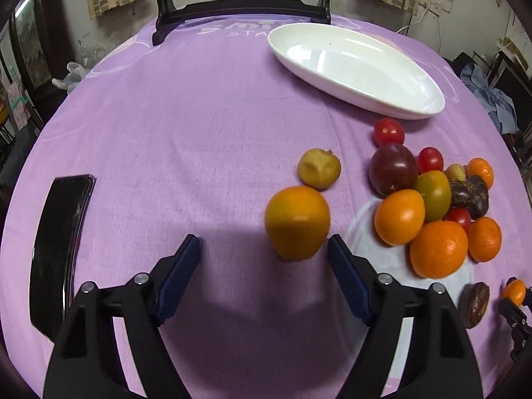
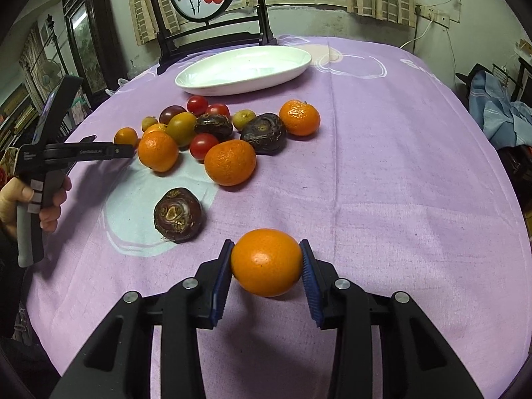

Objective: Organize fruits
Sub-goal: 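Carry both fruits over the white plate and open both tools to drop them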

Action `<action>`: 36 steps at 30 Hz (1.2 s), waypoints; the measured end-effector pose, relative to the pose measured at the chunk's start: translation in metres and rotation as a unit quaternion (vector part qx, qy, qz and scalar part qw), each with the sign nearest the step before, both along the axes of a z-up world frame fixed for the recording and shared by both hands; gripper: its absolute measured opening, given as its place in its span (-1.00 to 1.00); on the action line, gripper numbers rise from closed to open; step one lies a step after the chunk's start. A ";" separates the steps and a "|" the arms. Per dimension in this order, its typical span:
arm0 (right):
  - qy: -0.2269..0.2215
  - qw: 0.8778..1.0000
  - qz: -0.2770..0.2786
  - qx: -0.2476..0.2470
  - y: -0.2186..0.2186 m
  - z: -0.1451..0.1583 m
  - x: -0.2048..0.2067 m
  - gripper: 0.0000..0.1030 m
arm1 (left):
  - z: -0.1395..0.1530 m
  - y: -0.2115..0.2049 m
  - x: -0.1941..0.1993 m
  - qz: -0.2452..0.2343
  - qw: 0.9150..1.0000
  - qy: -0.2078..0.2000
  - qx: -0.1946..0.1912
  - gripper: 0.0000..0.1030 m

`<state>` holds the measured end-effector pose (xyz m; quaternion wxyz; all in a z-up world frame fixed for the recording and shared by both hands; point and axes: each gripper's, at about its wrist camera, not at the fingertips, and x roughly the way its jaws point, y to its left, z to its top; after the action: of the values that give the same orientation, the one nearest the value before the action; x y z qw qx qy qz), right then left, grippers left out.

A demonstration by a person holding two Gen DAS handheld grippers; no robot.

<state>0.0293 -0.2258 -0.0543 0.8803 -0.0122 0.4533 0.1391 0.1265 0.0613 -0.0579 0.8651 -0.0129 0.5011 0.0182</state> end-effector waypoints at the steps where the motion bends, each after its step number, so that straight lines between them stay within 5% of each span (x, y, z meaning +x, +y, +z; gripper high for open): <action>1: 0.000 1.000 0.001 0.000 0.001 0.000 0.000 -0.23 | 0.000 -0.001 0.001 -0.001 1.000 -0.002 0.002 0.35; 3: 0.000 1.000 0.004 0.000 0.003 0.000 0.001 -0.23 | 0.001 -0.003 0.004 -0.013 1.000 -0.007 0.005 0.08; 4: 0.000 1.000 0.005 0.000 0.004 0.000 0.001 -0.23 | 0.004 -0.006 0.003 -0.025 1.000 -0.010 -0.002 -0.27; 5: 0.000 1.000 0.006 0.000 0.005 0.001 0.001 -0.23 | 0.006 -0.007 0.004 -0.031 0.999 -0.008 -0.007 -0.31; 15: -0.035 0.999 0.034 0.000 0.017 0.036 0.021 -0.23 | 0.041 -0.020 -0.012 -0.063 0.997 -0.033 -0.022 -0.32; 22: -0.100 0.993 0.058 0.018 0.052 0.087 0.101 -0.23 | 0.085 -0.049 0.043 -0.087 0.993 -0.077 -0.022 -0.32; 36: -0.025 0.999 0.023 -0.005 0.082 0.028 0.250 -0.22 | 0.027 -0.061 0.161 -0.069 0.998 -0.009 -0.006 -0.31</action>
<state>0.2790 -0.1433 -0.0261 0.8877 -0.0303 0.4319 0.1565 0.2877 0.0001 -0.0305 0.8688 0.0168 0.4928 -0.0447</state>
